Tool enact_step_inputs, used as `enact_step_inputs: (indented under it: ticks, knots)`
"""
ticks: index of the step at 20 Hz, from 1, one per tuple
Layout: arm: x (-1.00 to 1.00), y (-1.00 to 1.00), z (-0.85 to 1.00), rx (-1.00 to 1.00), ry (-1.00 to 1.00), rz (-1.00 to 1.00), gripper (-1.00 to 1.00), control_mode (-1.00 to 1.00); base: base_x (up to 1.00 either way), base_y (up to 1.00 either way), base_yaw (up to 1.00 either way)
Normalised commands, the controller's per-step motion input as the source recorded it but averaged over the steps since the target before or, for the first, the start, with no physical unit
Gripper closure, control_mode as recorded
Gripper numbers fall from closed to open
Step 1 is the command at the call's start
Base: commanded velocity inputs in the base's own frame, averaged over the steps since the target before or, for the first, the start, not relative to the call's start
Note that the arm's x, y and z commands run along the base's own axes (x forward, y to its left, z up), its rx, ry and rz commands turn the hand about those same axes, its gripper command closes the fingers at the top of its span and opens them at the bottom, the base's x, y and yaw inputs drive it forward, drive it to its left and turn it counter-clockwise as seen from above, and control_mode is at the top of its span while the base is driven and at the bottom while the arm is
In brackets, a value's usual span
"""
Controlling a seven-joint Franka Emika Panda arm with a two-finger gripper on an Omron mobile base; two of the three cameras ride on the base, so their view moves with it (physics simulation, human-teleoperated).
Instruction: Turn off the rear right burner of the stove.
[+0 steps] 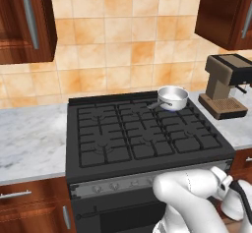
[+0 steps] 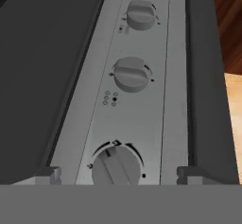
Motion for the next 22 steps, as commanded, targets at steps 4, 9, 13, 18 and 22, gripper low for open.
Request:
enact_step_inputs:
  ticks: [4,9,13,18,22]
  knots:
    - [-0.09,0.00,0.12,0.01,0.00,0.00,-1.00,-1.00,0.00,0.00,0.00]
    - [0.03,0.04,0.00,0.00,0.01,-0.03,-1.00,-1.00,0.00,0.00,0.00]
    - [0.19,0.19,0.00,0.00,0.03,-0.03,-1.00,-1.00,0.00,0.00,0.00]
    - [0.26,0.03,0.00,0.00,0.02,-0.01,-1.00,-1.00,0.00,0.00,0.00]
    - [0.13,0.00,0.00,0.00,0.00,0.00,-1.00,-1.00,0.00,0.00,0.00]
